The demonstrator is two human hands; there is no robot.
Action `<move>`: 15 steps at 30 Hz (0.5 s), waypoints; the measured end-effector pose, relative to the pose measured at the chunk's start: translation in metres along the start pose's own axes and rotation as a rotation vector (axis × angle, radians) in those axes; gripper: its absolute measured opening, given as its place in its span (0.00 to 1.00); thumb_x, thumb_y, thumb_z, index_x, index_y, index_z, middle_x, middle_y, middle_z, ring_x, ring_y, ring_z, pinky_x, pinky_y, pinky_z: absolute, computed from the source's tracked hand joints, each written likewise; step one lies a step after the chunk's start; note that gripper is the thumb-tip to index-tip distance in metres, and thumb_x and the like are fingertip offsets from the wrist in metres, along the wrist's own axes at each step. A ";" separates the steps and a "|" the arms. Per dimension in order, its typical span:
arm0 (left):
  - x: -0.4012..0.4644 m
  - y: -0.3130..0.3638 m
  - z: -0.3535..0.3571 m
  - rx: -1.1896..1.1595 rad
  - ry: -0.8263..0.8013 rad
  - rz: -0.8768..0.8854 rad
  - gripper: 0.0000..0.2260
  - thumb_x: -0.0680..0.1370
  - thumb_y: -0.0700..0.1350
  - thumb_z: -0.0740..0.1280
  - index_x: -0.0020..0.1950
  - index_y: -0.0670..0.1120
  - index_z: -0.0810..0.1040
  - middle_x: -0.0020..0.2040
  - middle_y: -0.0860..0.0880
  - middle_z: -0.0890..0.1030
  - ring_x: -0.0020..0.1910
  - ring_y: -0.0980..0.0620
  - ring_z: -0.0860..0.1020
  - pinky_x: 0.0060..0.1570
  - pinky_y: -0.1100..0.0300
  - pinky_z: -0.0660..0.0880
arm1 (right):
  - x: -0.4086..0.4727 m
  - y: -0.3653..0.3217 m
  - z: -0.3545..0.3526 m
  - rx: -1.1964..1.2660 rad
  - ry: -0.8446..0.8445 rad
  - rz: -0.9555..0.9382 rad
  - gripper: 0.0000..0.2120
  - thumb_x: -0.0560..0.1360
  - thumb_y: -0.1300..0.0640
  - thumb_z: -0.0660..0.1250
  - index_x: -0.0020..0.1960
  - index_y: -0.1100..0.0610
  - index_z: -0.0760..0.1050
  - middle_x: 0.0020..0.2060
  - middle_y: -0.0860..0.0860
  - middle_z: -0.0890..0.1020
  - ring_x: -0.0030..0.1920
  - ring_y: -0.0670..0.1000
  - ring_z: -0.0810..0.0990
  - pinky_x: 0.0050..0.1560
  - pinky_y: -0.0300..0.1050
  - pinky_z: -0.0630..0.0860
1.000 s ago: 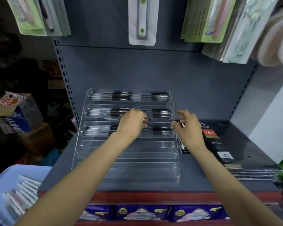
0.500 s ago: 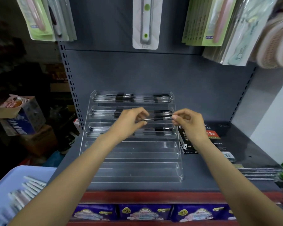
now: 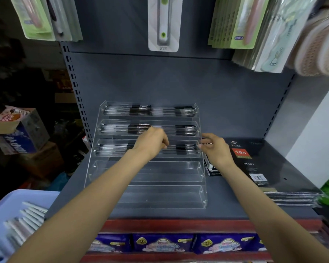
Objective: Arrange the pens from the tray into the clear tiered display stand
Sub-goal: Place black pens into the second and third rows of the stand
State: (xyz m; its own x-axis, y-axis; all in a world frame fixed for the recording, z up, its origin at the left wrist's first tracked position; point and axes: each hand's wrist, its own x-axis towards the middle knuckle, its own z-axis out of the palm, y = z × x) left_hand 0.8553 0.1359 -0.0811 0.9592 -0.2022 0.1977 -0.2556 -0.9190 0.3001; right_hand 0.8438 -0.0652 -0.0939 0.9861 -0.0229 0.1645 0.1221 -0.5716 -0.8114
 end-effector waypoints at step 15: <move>0.004 0.007 -0.001 0.060 0.004 -0.005 0.10 0.75 0.43 0.69 0.56 0.46 0.80 0.54 0.46 0.81 0.53 0.46 0.78 0.50 0.53 0.76 | -0.008 -0.010 0.005 -0.171 0.156 -0.122 0.20 0.76 0.62 0.66 0.66 0.58 0.70 0.60 0.55 0.73 0.60 0.51 0.74 0.58 0.35 0.65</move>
State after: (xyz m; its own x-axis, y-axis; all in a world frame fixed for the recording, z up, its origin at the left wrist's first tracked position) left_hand 0.8572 0.1293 -0.0778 0.9600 -0.1959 0.2000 -0.2426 -0.9386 0.2452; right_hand 0.8352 -0.0550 -0.0903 0.9342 -0.0640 0.3510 0.2052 -0.7083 -0.6754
